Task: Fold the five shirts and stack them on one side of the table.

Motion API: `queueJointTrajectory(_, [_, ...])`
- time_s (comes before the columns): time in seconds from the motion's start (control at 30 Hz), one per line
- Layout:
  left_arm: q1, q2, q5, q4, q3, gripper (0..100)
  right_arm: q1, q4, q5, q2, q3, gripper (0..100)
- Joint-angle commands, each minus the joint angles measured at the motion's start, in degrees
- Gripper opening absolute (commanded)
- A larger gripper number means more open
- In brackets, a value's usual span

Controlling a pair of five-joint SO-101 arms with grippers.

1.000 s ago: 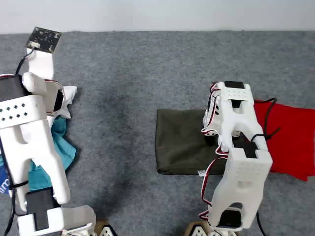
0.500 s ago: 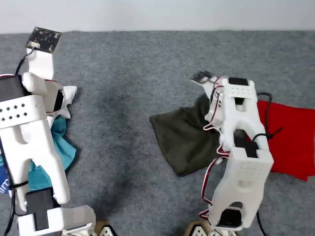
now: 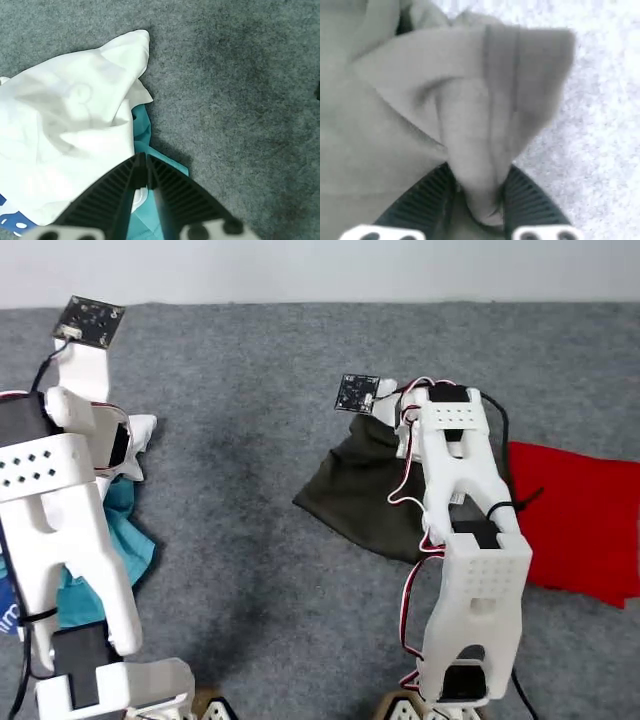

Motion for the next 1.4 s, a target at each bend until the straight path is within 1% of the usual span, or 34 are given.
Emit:
queueJointTrajectory(0.0, [-0.4, -2.9, -0.2, 1.1, -0.3, 1, -0.4, 0.6, -11.6, -1.6, -5.7, 23.4])
queueJointTrajectory(0.07, [-0.4, -2.6, -0.2, 1.1, -0.3, 1, -0.3, 1.5, -18.5, -2.3, -9.1, 25.1])
queueJointTrajectory(0.2, [-0.4, -2.5, -0.3, 1.0, -0.3, 1, -0.2, 3.4, -30.8, -2.6, -15.6, 25.1])
queueJointTrajectory(0.3, [-0.4, -2.5, -0.2, 1.0, -0.3, 1, -0.6, 6.9, -41.5, -2.9, -18.3, 25.1])
queueJointTrajectory(0.43, [-0.4, -2.6, -0.2, 1.0, -0.3, 1, -1.5, 14.5, -57.9, -2.9, -22.1, 25.1])
queueJointTrajectory(0.57, [-0.4, -2.6, -0.2, 1.0, -0.3, 1, -2.2, 21.8, -76.7, -3.0, -24.1, 25.1])
queueJointTrajectory(0.63, [-0.4, -2.7, -0.1, 1.1, -0.3, 1, -2.8, 26.2, -84.0, -3.0, -24.5, 25.1])
queueJointTrajectory(0.67, [-0.4, -3.0, -0.1, 1.1, -0.3, 1, -3.3, 29.0, -86.6, -3.0, -24.9, 25.1])
queueJointTrajectory(0.83, [-0.5, -3.1, -0.1, 1.1, -0.3, 1, -5.4, 38.9, -97.1, -2.7, -25.1, 26.0])
queueJointTrajectory(0.93, [-0.4, -3.1, 0.0, 1.1, -0.3, 1, -6.1, 41.1, -102.9, -2.4, -25.1, 33.4])
queueJointTrajectory(1.0, [-0.4, -3.1, 0.0, 1.1, -0.1, 1, -6.0, 41.2, -106.4, -2.4, -25.0, 39.6])
queueJointTrajectory(1.07, [-0.4, -3.1, 0.0, 1.1, 0.7, 1, -5.9, 40.5, -108.3, -2.3, -25.0, 43.7])
queueJointTrajectory(1.2, [-0.4, -3.1, 0.0, 1.1, 2.7, 1, -5.8, 37.9, -110.8, -1.3, -24.8, 44.2])
queueJointTrajectory(1.37, [-0.4, -3.2, 0.0, 1.1, 3.0, 1, -5.0, 34.9, -113.2, 6.4, -24.8, 44.2])
